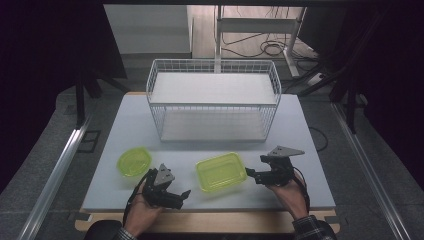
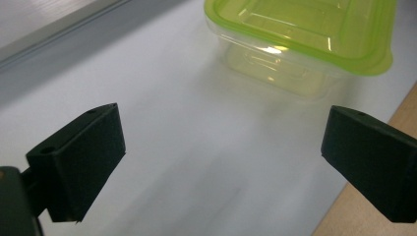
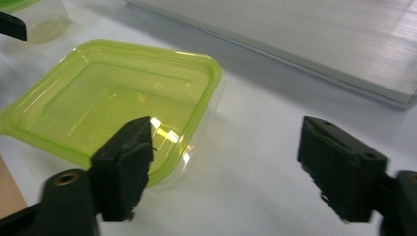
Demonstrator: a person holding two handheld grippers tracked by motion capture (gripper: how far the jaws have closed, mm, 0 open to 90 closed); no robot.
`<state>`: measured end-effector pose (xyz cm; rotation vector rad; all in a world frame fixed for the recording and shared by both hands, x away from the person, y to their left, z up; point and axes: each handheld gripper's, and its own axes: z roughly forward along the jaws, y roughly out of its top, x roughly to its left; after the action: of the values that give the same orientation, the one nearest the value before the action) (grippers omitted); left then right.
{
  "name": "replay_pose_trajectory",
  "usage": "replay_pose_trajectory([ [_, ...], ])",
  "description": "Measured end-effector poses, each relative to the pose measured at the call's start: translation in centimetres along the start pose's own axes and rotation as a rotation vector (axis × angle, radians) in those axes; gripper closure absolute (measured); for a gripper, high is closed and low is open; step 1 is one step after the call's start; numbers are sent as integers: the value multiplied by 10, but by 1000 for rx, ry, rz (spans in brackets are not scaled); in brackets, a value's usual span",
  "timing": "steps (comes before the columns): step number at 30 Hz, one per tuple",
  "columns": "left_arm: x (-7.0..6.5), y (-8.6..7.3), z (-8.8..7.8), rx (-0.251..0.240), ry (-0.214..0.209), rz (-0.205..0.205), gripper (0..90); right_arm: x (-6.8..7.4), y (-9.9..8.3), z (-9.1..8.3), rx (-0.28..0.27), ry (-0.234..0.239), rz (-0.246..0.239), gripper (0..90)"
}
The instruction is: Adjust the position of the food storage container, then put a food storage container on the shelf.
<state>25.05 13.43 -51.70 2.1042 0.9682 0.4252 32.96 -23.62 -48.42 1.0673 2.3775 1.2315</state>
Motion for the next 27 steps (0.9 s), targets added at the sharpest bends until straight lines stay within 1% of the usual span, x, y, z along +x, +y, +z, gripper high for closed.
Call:
replay_pose_trajectory([
  [1,-1,-2,0,-2,-18,1,18,0,-1,0,1,1,3,160],
  [2,-1,-3,0,-4,-20,5,15,0,-3,-1,2,3,8,148],
  [3,-1,-3,0,-4,-20,5,11,0,-3,-1,2,3,8,148],
  [5,-3,-6,1,-3,-19,17,4,1,-8,-2,13,8,15,113],
  [7,-3,-8,2,-1,-16,23,0,1,-10,-2,17,9,17,105],
  [9,-2,-10,2,-10,-17,20,0,2,-14,-2,28,18,19,89],
  [10,-1,-10,2,-22,-14,20,0,2,-16,-1,30,22,21,75],
  [11,-1,-10,2,-22,-14,20,0,2,-16,-1,30,22,21,75],
  [13,0,-10,2,-27,-9,22,0,1,-17,1,21,27,41,51],
  [16,-1,-10,3,-21,-2,22,0,0,-18,2,27,29,55,34],
  [20,-1,-10,4,-17,-10,18,0,-2,-18,2,28,27,60,30],
  [21,-2,-10,4,-19,-9,20,0,-3,-17,2,19,13,64,25],
  [24,-3,-10,3,-27,-4,27,0,-5,-15,1,9,6,59,20],
  [27,-4,-9,4,-17,4,45,1,-5,-14,2,19,16,68,21],
])
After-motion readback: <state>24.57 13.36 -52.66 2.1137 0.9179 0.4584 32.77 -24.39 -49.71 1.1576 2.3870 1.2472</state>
